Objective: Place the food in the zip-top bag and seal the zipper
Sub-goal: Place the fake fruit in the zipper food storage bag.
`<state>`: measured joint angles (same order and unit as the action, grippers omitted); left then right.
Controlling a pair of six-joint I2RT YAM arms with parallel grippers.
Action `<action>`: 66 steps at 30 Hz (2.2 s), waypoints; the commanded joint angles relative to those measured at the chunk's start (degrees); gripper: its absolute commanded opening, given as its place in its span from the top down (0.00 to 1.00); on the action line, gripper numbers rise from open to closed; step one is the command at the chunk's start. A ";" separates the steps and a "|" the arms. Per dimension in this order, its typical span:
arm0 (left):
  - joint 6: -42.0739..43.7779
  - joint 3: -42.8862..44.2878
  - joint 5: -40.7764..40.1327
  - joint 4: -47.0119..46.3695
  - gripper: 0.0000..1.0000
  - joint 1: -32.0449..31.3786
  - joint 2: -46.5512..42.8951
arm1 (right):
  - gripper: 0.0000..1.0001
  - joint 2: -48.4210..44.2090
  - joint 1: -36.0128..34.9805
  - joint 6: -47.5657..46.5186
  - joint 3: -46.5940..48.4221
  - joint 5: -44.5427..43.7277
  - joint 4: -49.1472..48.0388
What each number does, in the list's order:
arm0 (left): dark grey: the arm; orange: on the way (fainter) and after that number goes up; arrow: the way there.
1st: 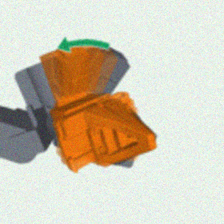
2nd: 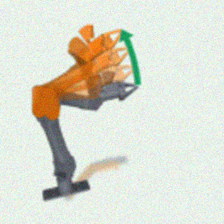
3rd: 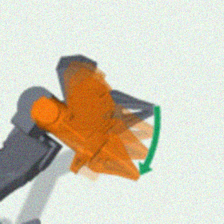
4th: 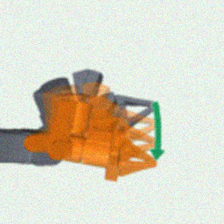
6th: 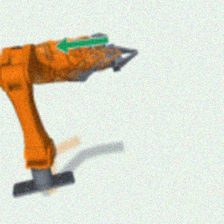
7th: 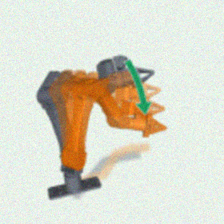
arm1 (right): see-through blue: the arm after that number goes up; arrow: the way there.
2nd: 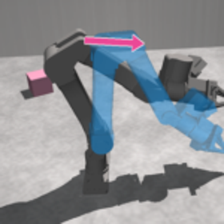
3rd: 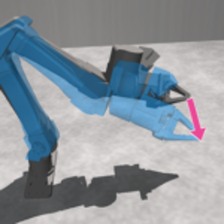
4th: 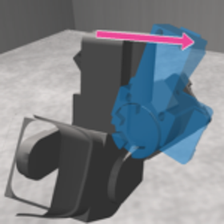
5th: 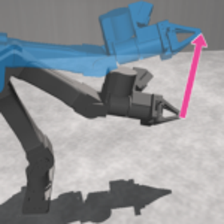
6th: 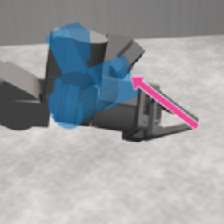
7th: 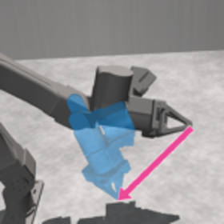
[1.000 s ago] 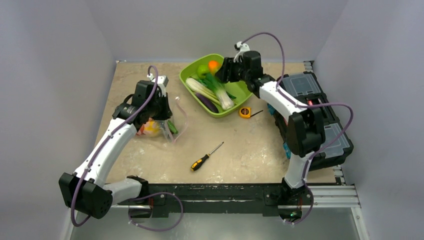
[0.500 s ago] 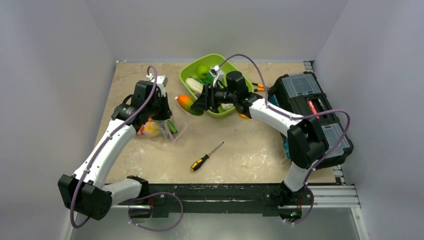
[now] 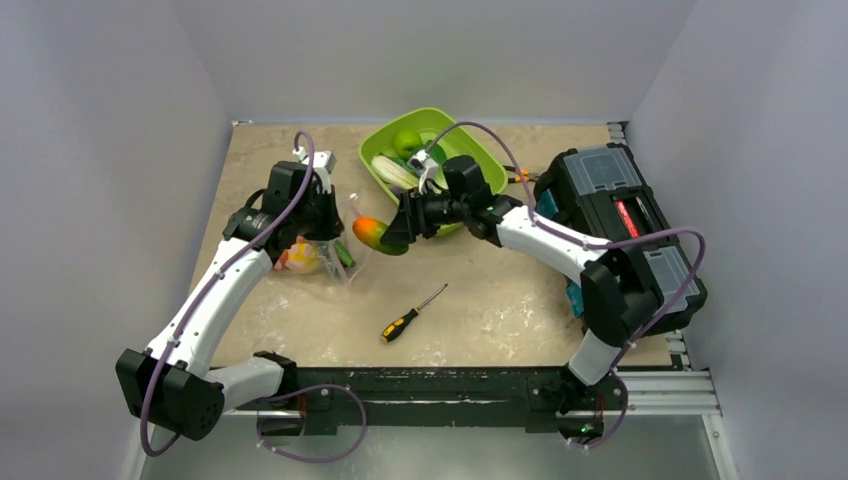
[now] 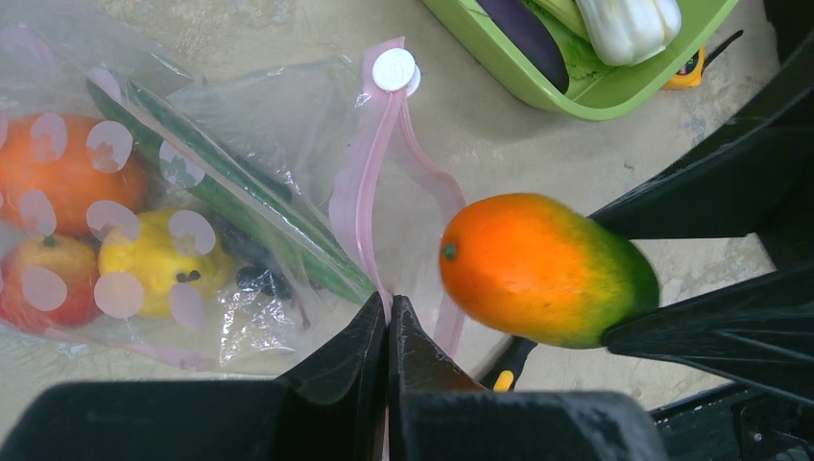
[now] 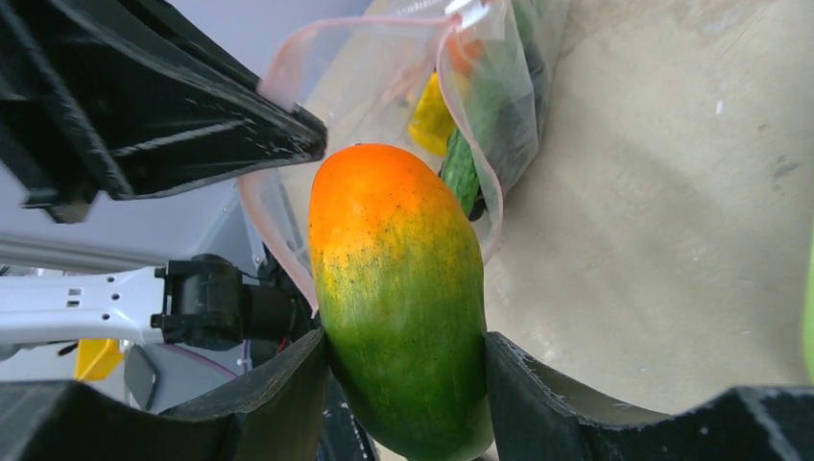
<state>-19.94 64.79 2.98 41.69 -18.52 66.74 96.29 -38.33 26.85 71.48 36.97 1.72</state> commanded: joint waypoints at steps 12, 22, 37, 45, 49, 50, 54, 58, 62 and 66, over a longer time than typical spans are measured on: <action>0.88 0.77 1.43 -1.48 1.00 -0.28 -1.70 | 1.00 10.86 -3.02 12.30 8.84 -5.81 -11.82; 0.79 0.77 3.12 -1.79 1.00 -0.31 -2.03 | 1.00 17.09 -5.48 21.37 14.17 -4.11 -19.61; 0.70 0.73 1.23 -1.48 1.00 -0.29 -3.75 | 0.97 17.99 -7.04 22.49 13.00 -4.64 -21.42; 0.83 -0.09 0.75 -2.69 1.00 -0.37 -5.47 | 0.91 21.60 -8.63 22.54 16.98 -4.40 -21.48; 0.87 -0.19 0.15 -2.74 1.00 -0.36 -6.16 | 0.85 21.88 -9.11 22.11 16.55 -4.90 -21.06; 0.87 -0.20 0.02 -2.77 1.00 -0.36 -6.44 | 0.85 22.04 -9.13 22.10 16.46 -4.82 -20.99; 0.87 -0.66 -0.38 -3.35 1.00 -0.37 -7.25 | 0.79 22.03 -9.47 21.83 15.55 -5.19 -21.05; 0.81 -0.70 0.15 -3.57 1.00 -0.42 -7.28 | 0.78 23.84 -10.30 22.00 17.28 -3.96 -20.72; 0.96 -0.52 -0.60 -3.25 1.00 -0.55 -7.06 | 0.73 24.97 -12.09 21.47 18.49 -3.95 -20.24; 1.22 -0.86 -1.58 -3.31 1.00 -0.70 -7.63 | 0.68 25.94 -12.57 21.14 18.33 -3.52 -19.32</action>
<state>-19.88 63.86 1.83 41.67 -18.52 60.84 121.69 -49.45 48.62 87.55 32.49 -17.15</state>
